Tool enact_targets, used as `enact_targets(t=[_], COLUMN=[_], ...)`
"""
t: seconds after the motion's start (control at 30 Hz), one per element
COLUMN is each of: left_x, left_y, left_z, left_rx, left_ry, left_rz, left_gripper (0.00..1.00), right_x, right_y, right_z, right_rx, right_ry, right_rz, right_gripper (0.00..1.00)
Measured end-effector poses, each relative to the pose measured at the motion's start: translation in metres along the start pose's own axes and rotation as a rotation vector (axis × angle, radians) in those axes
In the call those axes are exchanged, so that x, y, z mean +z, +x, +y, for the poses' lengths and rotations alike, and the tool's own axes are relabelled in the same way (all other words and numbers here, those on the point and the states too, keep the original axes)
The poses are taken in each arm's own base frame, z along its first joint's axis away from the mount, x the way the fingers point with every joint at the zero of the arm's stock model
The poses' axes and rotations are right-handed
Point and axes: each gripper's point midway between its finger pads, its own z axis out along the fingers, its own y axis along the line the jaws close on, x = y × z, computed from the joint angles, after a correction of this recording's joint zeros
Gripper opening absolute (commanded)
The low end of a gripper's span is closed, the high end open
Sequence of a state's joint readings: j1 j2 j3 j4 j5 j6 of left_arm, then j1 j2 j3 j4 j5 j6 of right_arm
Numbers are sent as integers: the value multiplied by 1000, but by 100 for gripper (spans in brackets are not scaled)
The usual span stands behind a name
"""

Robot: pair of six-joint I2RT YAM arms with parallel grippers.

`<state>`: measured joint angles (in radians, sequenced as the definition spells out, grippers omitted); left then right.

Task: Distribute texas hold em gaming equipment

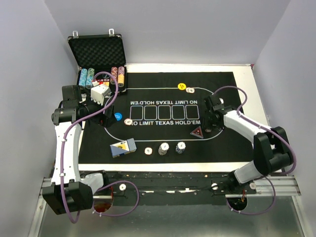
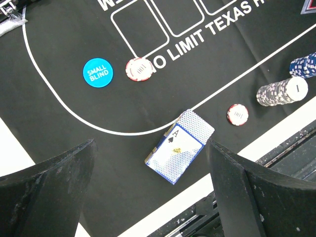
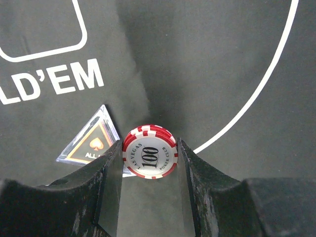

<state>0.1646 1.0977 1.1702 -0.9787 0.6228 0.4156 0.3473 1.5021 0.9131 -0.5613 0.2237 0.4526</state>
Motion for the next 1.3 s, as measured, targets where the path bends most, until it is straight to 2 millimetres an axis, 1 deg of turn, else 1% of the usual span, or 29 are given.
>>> enact_targets(t=[0.17,0.2,0.33,0.43,0.5,0.57,0.67,0.7,0.73,0.8,0.83,0.9,1.0,1.07,1.3], left_x=[0,0,0,0,0,0,1,1,2,2,2,2,3,3,3], left_y=[0,0,1,1,1,1,1,1,1,2,2,2,2,2,2], left_z=[0,0,0,0,0,0,0,1,1,1,1,1,1,1,1], left_rx=[4,4,5,5,5,4,2,1,0,-1,-2,-3,-5,-6,-12], left_ry=[0,0,1,1,1,2,3,4,4,5,6,8,8,8,8], left_rz=[1,2,2,2,2,4,6,7,8,9,10,10,10,11,11], left_gripper=[99,99,99,99,99,99,99,99,99,99,99,99,99,99,99], right_x=[14,16,17,16,12,4,-19,-27,-38,-63,-76,-99,-119,-122,-111], right_y=[13,15,14,12,8,-2,-26,-33,-41,-52,-53,-44,-17,2,59], right_z=[-3,-4,-7,-8,-7,-4,6,12,23,56,75,116,156,173,206], right_rx=[5,6,14,14,16,21,20,14,0,-58,-97,-191,-312,-382,-579], right_ry=[22,27,47,54,52,38,0,-16,-42,-116,-159,-263,-379,-431,-482], right_rz=[38,44,34,30,22,-8,-79,-102,-134,-193,-215,-236,-214,-178,-53], right_gripper=[58,63,74,76,76,77,79,80,80,84,88,93,97,98,96])
